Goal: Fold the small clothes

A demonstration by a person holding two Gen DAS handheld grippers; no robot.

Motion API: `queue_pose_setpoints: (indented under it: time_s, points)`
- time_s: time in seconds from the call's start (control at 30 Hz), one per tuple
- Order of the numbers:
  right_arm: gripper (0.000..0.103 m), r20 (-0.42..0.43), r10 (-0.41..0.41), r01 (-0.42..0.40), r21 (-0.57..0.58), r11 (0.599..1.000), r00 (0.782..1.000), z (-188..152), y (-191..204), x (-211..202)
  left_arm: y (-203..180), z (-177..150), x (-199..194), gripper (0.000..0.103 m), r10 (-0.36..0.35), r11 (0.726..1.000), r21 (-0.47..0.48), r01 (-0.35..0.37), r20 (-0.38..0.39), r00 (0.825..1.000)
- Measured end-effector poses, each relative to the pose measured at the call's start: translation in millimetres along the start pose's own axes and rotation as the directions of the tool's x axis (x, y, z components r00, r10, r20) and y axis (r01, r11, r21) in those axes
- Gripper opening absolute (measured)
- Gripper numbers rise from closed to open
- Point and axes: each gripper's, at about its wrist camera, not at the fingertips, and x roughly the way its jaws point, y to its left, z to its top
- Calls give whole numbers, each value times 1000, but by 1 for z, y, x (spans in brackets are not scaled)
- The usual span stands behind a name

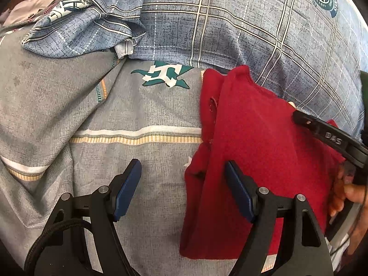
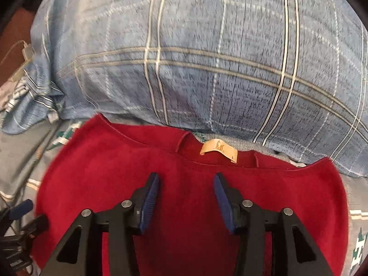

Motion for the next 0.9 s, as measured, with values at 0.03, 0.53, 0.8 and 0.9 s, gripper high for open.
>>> queue_pose_setpoints:
  time_s: [0.03, 0.53, 0.8, 0.9]
  points:
    - [46, 12, 16, -17, 1, 1000, 1000, -1, 1, -5, 0, 0, 0, 77, 1, 1000, 1, -1, 0, 1000]
    - [57, -29, 55, -56, -53, 997, 998, 15, 27, 2, 1, 1, 1, 78, 7, 1000, 17, -8, 4, 1000]
    - [63, -18, 110, -110, -47, 993, 994, 27, 57, 2, 2, 1, 1, 81, 6, 1000, 10, -6, 0, 1000]
    - [63, -20, 103, -105, -87, 991, 994, 31, 76, -1, 2, 2, 2, 81, 2, 1000, 4, -2, -4, 1000]
